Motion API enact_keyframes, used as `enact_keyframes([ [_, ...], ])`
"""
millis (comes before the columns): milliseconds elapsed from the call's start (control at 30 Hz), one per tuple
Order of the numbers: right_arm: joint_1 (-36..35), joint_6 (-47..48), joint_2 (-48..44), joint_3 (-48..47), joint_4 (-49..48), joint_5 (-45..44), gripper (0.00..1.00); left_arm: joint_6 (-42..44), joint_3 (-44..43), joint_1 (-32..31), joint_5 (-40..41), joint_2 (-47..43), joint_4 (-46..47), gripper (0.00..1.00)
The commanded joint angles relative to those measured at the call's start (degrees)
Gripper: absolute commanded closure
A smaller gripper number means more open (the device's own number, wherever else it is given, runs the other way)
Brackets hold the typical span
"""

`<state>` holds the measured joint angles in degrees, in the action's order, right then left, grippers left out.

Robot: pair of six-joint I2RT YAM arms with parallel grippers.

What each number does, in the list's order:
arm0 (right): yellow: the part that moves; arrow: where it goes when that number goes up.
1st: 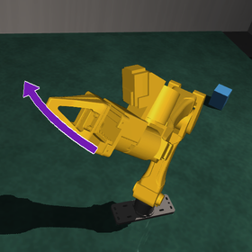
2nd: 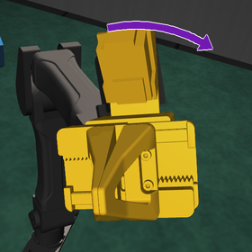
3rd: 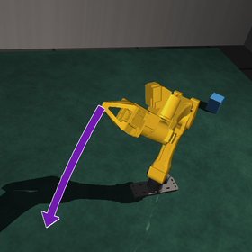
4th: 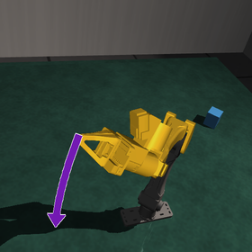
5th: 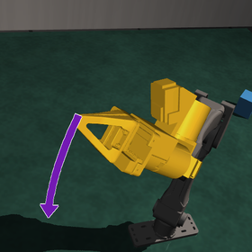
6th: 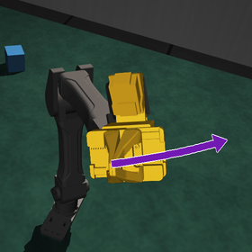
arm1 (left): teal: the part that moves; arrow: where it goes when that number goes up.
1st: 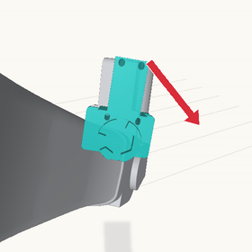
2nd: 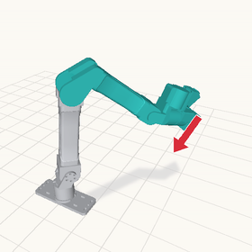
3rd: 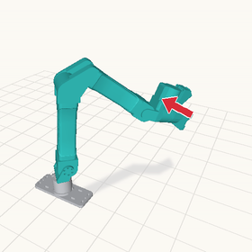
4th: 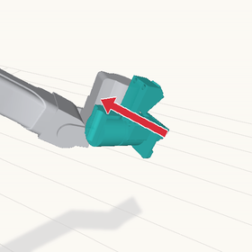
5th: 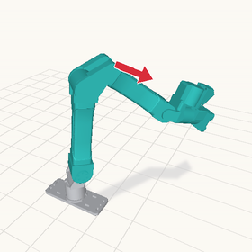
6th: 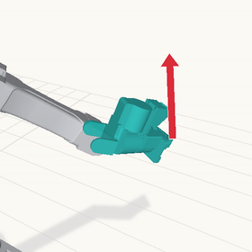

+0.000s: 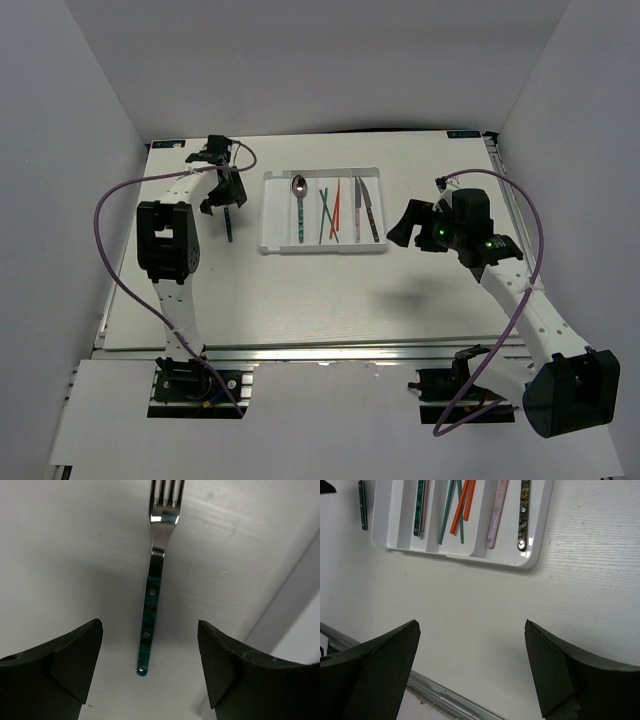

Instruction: Sort the eating utensils into containers

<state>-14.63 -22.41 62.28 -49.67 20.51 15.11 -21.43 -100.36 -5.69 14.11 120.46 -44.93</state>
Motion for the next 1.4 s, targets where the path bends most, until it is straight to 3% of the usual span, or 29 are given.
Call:
enact_keyframes([
  [0,0.22,1.41,-1.29,0.71,-0.39,0.35,0.11,0.87,1.47,-0.02,-1.98,-0.32,-2.45,0.15],
  [267,0.31,1.93,-1.90,0.80,-0.30,0.88,0.11,0.16,4.11,1.83,-4.79,4.07,-0.34,0.38],
  [333,0.22,1.94,-1.81,0.63,-0.39,0.88,0.11,-0.10,4.73,1.91,-5.06,4.69,0.01,0.48],
  [367,0.22,1.94,-1.81,0.54,-0.30,0.88,0.11,-0.19,5.34,1.91,-4.97,5.13,0.01,0.60],
  [467,0.22,1.93,-1.99,0.45,-0.30,0.97,0.11,-0.37,6.05,2.09,-4.62,5.31,0.10,0.82],
  [600,0.39,1.85,-2.16,0.28,-0.12,1.23,0.11,-0.02,5.09,2.00,-5.14,5.48,-1.21,1.00],
  [767,0.39,1.59,-2.60,0.54,-0.65,1.06,0.11,-0.10,5.00,-0.01,-6.55,-0.57,0.27,1.00],
  [933,0.75,0.01,-1.29,1.15,-1.79,2.02,0.11,0.16,4.21,-6.42,-6.11,-6.99,1.60,1.00],
  [1367,0.75,-2.81,-0.58,1.68,-3.99,3.87,0.11,-0.19,-0.10,-14.26,-8.22,-5.15,-0.34,1.00],
])
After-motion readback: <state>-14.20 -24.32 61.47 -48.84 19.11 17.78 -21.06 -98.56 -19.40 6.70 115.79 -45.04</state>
